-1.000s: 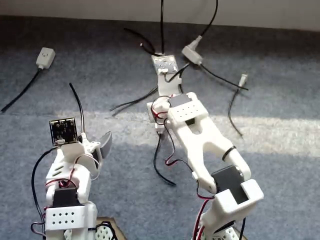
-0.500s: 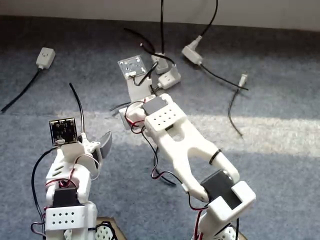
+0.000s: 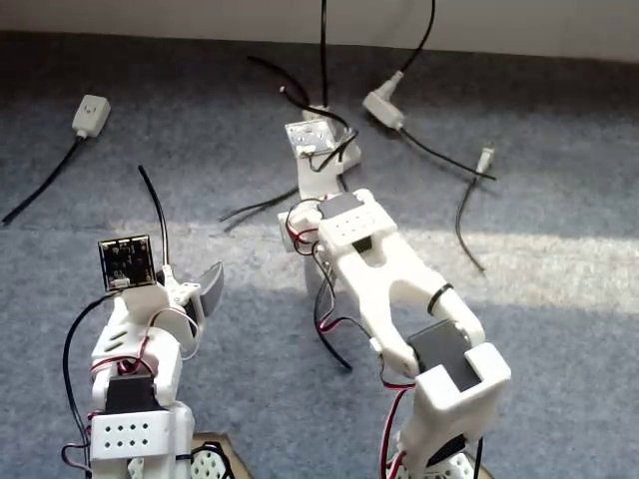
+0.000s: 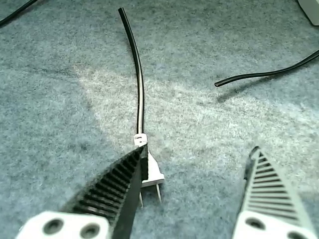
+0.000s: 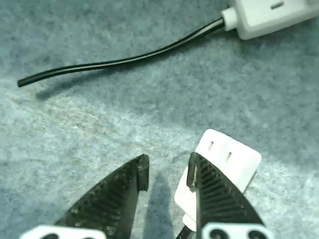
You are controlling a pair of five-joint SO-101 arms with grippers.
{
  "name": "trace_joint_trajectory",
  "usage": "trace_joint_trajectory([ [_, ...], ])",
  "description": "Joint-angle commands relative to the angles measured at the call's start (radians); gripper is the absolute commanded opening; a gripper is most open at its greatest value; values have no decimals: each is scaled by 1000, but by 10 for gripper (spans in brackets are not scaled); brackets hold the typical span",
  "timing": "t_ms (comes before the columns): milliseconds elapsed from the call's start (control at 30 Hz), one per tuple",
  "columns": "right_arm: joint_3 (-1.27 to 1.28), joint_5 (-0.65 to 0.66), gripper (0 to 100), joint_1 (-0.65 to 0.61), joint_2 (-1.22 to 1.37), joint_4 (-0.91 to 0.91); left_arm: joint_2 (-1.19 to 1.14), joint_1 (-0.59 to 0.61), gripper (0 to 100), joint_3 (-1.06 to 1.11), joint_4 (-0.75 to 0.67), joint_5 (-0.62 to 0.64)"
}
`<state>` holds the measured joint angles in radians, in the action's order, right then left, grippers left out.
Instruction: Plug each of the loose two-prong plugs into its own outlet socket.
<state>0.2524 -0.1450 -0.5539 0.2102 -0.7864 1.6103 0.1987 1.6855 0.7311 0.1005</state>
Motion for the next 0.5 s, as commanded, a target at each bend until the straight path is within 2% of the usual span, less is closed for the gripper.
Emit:
trace_joint_trajectory([
  [0,-1,12,138,51,-16,13,12,-13,313,18,3,-8],
  [200,1,20,138,156,-18,-19,12,-13,313,18,3,-8],
  [267,1,64,138,179,-18,-39,12,-13,313,18,3,-8],
  [467,-22,89,138,182,-38,-84,12,-13,313,18,3,-8],
])
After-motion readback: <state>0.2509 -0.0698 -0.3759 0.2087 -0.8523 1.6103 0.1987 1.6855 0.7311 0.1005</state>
